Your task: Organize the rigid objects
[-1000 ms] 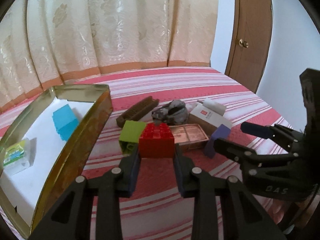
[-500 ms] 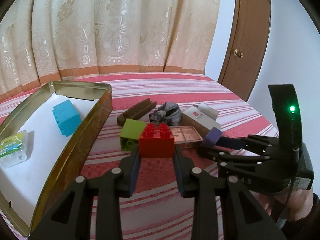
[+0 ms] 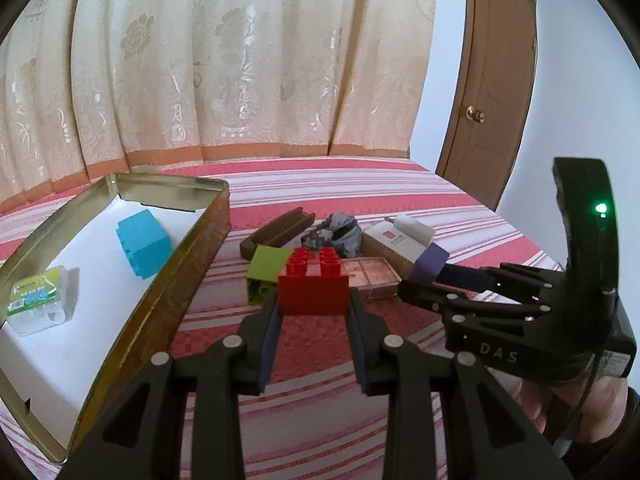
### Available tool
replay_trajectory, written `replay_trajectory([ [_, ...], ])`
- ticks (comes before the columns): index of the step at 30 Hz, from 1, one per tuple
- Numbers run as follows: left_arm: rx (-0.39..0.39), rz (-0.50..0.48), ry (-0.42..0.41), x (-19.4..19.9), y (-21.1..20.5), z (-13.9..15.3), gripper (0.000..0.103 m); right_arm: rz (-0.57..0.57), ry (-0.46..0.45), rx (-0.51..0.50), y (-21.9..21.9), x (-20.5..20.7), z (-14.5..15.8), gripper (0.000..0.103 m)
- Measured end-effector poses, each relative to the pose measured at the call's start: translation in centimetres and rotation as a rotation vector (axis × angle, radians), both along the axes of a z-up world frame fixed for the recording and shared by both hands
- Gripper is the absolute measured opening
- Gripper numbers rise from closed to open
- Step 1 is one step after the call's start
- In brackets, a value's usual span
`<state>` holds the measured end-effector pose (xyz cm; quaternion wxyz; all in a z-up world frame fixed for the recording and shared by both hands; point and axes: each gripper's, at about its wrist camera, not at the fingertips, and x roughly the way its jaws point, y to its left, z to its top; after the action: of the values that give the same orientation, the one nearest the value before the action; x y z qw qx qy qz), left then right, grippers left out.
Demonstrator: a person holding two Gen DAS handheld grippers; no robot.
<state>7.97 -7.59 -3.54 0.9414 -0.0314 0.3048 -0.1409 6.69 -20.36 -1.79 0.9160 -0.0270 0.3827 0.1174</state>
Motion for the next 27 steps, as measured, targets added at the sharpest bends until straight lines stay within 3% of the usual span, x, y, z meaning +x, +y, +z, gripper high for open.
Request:
replay_trajectory([
  [11, -0.019, 0.048, -0.045, -0.7, 0.8, 0.6, 0.03, -0.01, -0.135, 0.048, 1.2, -1.3, 1.7, 0.045],
  [27, -0.014, 0.117, -0.087, -1.3, 1.7, 1.0, 0.03, -0.031, -0.186, 0.04, 1.9, -1.7, 2.2, 0.045],
])
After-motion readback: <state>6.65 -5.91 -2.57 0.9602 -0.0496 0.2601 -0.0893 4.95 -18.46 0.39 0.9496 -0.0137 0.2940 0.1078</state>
